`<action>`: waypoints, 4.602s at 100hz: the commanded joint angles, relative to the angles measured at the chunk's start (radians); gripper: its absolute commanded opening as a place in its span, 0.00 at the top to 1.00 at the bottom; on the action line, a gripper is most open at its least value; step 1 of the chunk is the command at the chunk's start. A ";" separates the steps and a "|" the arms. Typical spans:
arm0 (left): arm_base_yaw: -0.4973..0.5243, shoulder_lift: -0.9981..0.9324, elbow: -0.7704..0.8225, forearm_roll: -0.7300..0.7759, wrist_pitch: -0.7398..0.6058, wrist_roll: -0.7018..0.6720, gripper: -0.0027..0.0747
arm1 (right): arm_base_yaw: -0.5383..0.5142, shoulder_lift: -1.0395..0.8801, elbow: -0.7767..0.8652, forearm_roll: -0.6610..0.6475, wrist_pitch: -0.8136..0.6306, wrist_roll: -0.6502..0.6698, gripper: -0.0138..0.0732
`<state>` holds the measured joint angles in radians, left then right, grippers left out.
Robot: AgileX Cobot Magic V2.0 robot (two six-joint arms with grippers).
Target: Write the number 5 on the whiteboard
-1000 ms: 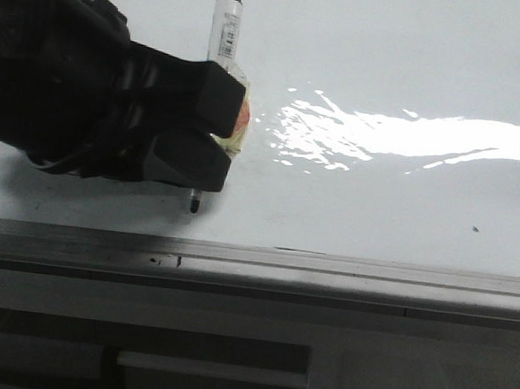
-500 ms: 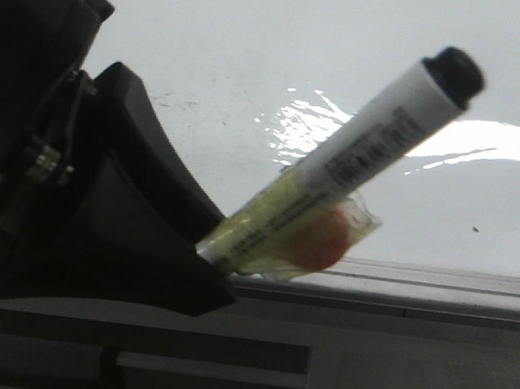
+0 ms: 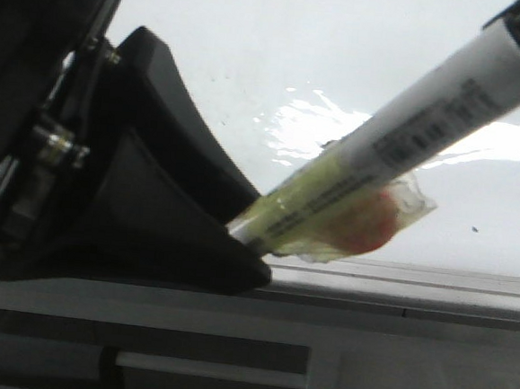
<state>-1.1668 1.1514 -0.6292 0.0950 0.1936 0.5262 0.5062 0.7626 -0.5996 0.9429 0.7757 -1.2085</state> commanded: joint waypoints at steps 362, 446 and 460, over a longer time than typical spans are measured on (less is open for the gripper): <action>0.490 -0.597 0.192 -0.606 -0.109 -0.045 0.99 | -0.011 0.104 -0.276 -0.668 -0.292 0.652 0.89; 0.490 -0.597 0.192 -0.606 -0.108 -0.045 0.99 | 0.075 0.256 -0.276 -0.857 -0.441 0.659 0.89; 0.490 -0.597 0.192 -0.606 -0.108 -0.045 0.99 | 0.075 0.266 -0.274 -0.875 -0.430 0.659 0.89</action>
<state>-0.6799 0.5535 -0.4084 -0.4990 0.1557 0.4916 0.5820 1.0310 -0.8467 0.0865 0.4128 -0.5533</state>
